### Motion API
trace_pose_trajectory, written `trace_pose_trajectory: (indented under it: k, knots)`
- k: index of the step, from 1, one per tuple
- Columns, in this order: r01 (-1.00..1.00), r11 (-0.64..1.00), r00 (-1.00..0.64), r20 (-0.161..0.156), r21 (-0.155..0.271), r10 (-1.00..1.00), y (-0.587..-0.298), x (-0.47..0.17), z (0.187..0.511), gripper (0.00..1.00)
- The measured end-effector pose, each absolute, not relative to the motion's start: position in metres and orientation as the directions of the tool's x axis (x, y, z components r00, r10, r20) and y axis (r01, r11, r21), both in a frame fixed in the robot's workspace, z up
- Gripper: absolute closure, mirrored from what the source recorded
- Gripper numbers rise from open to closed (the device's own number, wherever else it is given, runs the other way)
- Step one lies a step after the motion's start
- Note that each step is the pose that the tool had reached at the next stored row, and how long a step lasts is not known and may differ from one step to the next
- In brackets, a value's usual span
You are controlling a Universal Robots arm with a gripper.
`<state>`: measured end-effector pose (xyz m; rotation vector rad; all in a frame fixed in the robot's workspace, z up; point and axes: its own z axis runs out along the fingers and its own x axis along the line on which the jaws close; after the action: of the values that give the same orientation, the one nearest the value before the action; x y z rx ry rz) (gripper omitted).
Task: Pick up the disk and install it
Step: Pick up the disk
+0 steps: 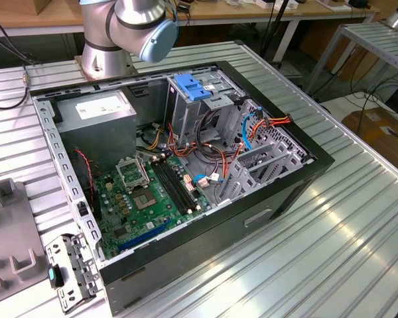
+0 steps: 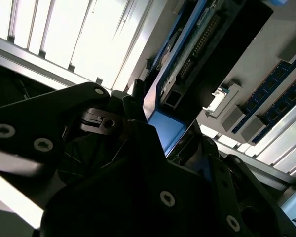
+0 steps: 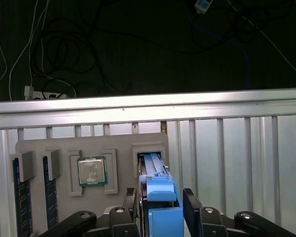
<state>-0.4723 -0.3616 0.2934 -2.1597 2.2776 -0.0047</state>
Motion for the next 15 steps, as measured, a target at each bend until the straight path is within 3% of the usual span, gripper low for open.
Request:
trace_pose_trajectory:
  k: [4, 6, 10, 15]
  knots:
    - [-0.999, 0.053, -0.053, 0.0, -0.004, -0.999, -0.3616, -0.4722, 0.2932, 0.5]
    - [-0.999, 0.053, -0.053, 0.0, -0.004, -0.999, -0.3616, -0.4723, 0.2932, 0.59]
    - [-0.999, 0.053, -0.053, 0.0, -0.004, -0.999, -0.3616, -0.4723, 0.293, 0.63]
    - [-0.999, 0.053, -0.053, 0.0, -0.004, -0.999, -0.3616, -0.4723, 0.2929, 0.63]
